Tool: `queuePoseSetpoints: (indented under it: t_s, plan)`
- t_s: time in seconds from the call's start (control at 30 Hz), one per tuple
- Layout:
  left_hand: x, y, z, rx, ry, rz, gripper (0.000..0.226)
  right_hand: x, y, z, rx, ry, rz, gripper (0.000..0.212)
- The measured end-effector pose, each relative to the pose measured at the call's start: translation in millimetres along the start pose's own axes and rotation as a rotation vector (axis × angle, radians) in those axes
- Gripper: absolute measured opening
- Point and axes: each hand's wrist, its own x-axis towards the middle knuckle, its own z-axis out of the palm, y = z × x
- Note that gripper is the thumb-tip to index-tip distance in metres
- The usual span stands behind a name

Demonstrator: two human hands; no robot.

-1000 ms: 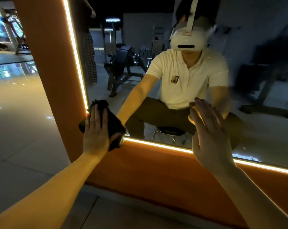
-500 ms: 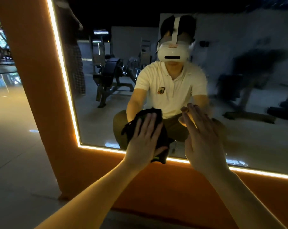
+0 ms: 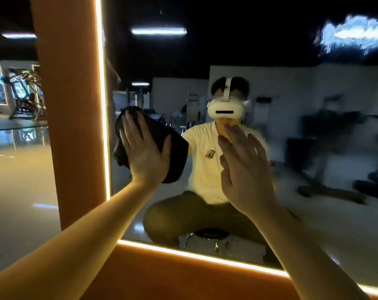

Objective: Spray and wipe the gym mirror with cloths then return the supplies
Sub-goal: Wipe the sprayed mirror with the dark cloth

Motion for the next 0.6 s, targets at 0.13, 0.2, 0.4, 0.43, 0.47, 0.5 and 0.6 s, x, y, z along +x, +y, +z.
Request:
queuePoseSetpoints:
  t_s: [0.13, 0.2, 0.4, 0.43, 0.47, 0.5, 0.6]
  plan:
    - [-15, 33, 4, 0.011, -0.082, 0.398, 0.087, 53, 2, -10, -0.042, 0.062, -0.013, 0.057]
    - [-12, 26, 0, 0.070, -0.142, 0.674, 0.087, 73, 5, -13, -0.077, 0.080, -0.020, 0.058]
    - [107, -8, -23, 0.079, 0.053, 0.448, 0.087, 98, 7, -10, -0.130, 0.134, -0.029, 0.061]
    - [132, -9, -29, 0.091, 0.085, 0.407, 0.087, 98, 6, -8, -0.132, 0.152, -0.031, 0.061]
    - [157, -8, -34, 0.094, 0.109, 0.371, 0.086, 99, 5, -8, -0.133, 0.168, -0.029, 0.059]
    - [177, -6, -39, 0.086, 0.136, 0.331, 0.085, 101, 5, -8, -0.135, 0.183, -0.027, 0.057]
    - [198, 16, -39, 0.027, 0.195, 0.143, 0.083, 119, 6, -19, -0.144, 0.242, -0.028, 0.045]
